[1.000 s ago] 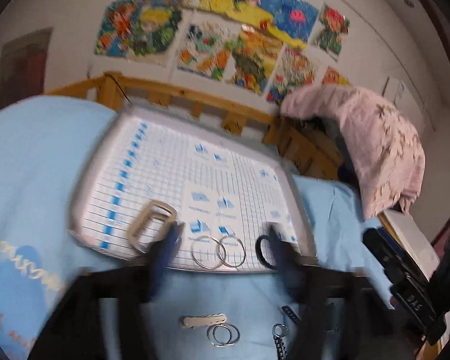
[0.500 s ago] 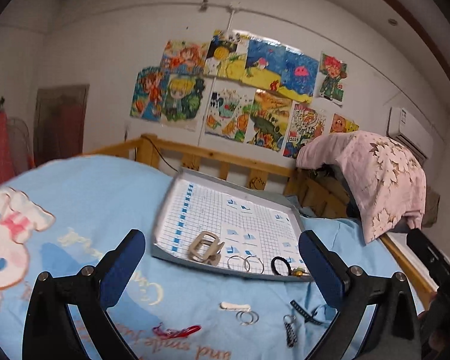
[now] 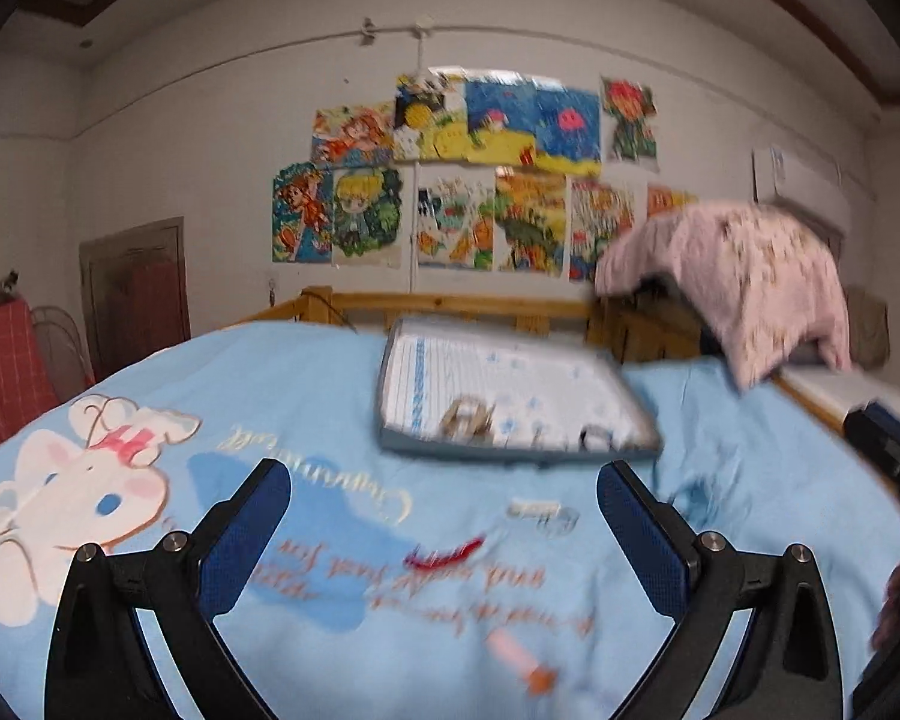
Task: Organize jewelry
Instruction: 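Withdraw both open tools from the tray toward the remaining jewelry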
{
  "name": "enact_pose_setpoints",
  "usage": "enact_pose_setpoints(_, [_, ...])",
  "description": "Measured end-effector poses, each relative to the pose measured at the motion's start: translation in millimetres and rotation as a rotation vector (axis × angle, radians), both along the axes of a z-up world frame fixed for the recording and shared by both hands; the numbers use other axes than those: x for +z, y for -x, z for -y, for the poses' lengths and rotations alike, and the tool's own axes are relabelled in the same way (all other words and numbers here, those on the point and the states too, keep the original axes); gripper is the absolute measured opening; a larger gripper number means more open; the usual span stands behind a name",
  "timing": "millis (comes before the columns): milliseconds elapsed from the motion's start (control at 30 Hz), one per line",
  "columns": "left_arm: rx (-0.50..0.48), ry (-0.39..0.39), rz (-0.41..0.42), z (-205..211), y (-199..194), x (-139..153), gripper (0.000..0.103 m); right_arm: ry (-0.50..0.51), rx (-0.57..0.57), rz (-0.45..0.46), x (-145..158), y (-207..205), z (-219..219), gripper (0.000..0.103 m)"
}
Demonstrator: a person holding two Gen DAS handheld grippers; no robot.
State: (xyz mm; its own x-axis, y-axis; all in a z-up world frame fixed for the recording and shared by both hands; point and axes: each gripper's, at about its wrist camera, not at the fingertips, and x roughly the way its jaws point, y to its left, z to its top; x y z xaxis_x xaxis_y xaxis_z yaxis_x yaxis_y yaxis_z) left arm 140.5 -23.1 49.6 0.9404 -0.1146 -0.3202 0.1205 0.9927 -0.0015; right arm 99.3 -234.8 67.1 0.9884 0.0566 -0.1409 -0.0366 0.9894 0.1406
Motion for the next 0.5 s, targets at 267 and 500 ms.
enact_pose_setpoints(267, [-0.016,-0.017,-0.120,-25,1,-51,0.103,-0.062,-0.060,-0.084,-38,24,2,0.102])
enact_pose_setpoints(500, [-0.047,0.084,-0.261,-42,-30,-70,0.103,0.012,-0.079,-0.203,-62,-1,-14,0.101])
